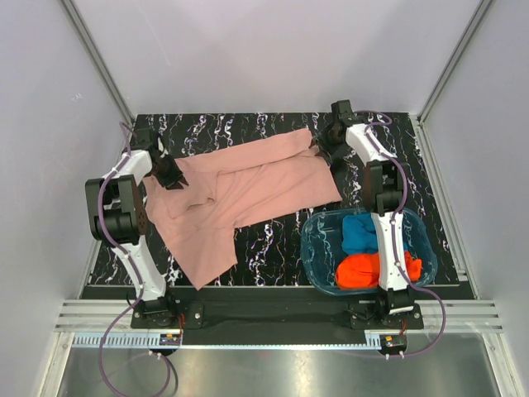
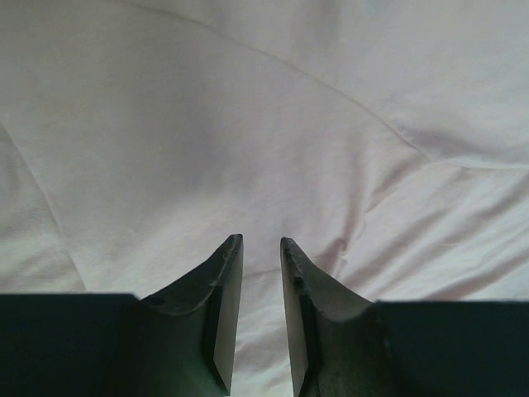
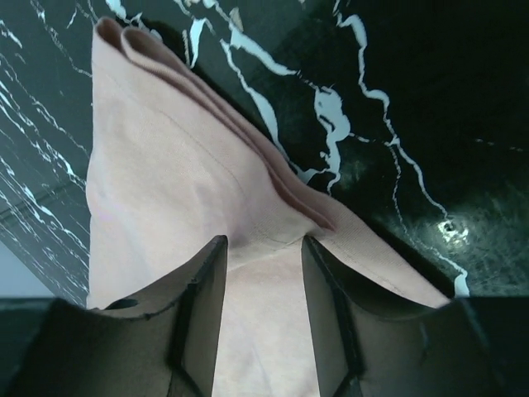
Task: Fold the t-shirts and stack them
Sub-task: Fold the tshirt
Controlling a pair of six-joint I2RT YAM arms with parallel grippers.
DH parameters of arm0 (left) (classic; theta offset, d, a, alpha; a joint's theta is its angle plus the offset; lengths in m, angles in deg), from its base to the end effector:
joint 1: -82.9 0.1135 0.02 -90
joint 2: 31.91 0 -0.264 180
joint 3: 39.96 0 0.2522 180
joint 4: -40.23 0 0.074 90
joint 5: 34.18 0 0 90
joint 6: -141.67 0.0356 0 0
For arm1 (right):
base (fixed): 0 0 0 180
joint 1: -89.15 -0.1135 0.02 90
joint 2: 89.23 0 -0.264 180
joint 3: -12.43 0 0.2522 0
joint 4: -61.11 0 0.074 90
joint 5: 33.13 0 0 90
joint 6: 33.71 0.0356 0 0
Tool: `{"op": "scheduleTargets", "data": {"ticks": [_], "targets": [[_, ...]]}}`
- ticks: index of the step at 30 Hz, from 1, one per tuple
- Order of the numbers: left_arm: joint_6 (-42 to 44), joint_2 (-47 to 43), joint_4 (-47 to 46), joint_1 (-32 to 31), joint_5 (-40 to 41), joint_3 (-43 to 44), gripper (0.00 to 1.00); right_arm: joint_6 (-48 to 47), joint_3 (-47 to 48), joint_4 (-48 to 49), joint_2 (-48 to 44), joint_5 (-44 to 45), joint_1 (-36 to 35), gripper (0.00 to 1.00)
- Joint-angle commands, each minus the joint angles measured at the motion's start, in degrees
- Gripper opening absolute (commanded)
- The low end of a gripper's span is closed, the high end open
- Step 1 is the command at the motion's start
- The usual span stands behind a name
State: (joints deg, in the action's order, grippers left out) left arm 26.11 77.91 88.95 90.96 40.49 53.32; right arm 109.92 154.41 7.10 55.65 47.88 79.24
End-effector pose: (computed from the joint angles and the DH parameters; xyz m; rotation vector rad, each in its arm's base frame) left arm 0.3940 0.0463 0.1917 -0.7099 2.6276 -0.4527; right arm 0.5383 0.0997 0.1612 0.9359 2.5001 0.5958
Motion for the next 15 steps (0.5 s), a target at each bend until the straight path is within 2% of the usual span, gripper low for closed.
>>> {"op": "scheduleTargets", "data": {"ticks": [1, 3, 5, 7, 8, 15], "targets": [[-0.5, 2.6, 2.9, 0.6, 2.8, 2.6, 0.29, 1.4, 2.2, 1.7, 1.4, 1.2, 1.6, 0.44], [-0.4, 3.1, 3.5, 0.7, 3.5, 2.4, 0.28, 0.3, 3.5, 1.9, 2.2, 1.4, 1.6, 0.37], [-0.2, 3.1, 3.7, 0.7, 4.8, 1.8, 0.27, -2.0, 6.0, 2.2, 2.9, 2.0, 1.6, 0.17], [0.1, 3.0, 4.1, 0.8, 6.0, 1.2, 0.27, -4.0, 6.4, 3.5, 2.3, 2.0, 1.6, 0.03], [0.2, 3.0, 4.3, 0.9, 6.4, 1.1, 0.27, -4.8, 6.3, 4.0, 1.9, 2.0, 1.6, 0.00], [0.2, 1.7, 3.5, 1.5, 7.4, -1.1, 0.25, -9.0, -0.1, 8.1, -2.7, 1.3, 1.6, 0.02]]}}
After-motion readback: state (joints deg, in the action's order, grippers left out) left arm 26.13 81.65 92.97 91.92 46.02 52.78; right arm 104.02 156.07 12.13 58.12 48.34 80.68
